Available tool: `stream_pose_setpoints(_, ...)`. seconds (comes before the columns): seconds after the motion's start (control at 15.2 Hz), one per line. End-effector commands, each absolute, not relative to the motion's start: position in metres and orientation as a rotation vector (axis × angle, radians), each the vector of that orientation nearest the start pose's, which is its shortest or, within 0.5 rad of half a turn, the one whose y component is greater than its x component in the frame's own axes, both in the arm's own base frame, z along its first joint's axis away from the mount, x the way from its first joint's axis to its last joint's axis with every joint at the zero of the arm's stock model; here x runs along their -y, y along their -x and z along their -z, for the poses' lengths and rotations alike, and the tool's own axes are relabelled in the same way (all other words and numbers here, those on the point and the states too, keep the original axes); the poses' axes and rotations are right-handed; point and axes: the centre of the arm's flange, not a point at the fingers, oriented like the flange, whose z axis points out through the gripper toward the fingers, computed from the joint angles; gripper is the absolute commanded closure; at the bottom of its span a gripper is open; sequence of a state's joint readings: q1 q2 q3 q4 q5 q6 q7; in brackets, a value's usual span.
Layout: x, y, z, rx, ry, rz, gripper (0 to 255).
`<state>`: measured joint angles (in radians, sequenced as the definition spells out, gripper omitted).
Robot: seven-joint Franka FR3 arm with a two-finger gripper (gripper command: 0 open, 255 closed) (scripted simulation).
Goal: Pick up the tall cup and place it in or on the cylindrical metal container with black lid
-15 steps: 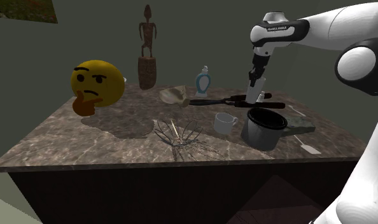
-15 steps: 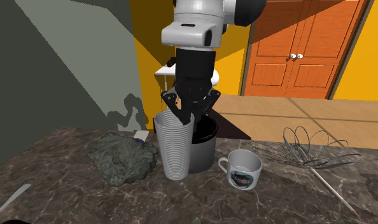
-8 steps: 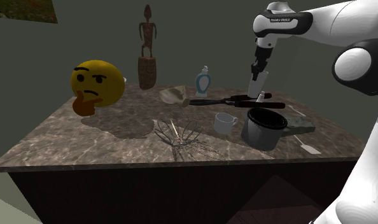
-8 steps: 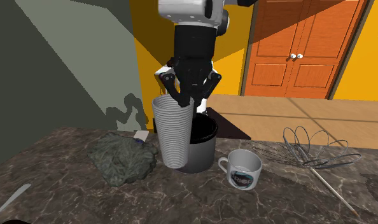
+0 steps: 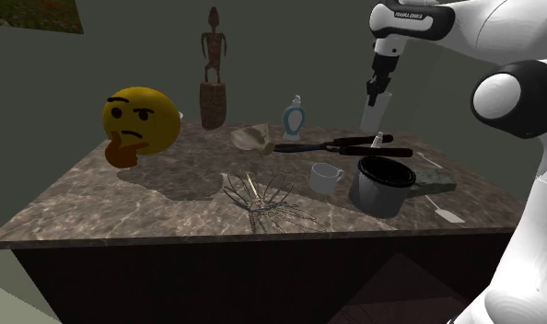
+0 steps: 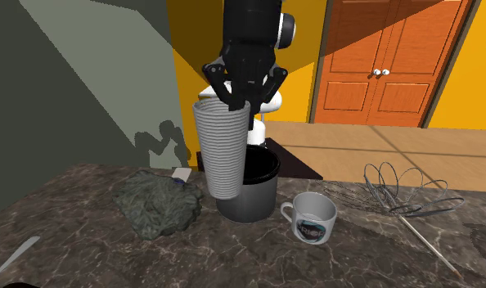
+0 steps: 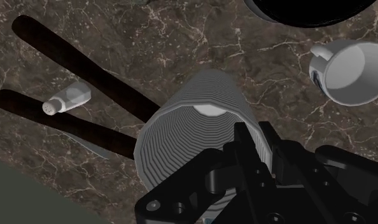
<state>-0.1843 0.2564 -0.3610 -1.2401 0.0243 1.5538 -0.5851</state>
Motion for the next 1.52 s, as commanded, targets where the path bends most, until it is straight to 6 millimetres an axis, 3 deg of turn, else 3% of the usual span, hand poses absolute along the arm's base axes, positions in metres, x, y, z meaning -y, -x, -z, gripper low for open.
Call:
stream_pose_setpoints(0.0, 0.293, -0.553, -0.647, 0.09, 3.234, 0.044, 255)
stream_pose_setpoints(0.07, 0.293, -0.553, -0.652, 0.09, 3.234, 0.044, 255)
stream_pose_setpoints(1.12, 0.175, -0.389, -0.702, 0.09, 3.234, 0.044, 255)
stream_pose_setpoints(1.45, 0.175, -0.389, -0.675, 0.09, 3.234, 0.044, 255)
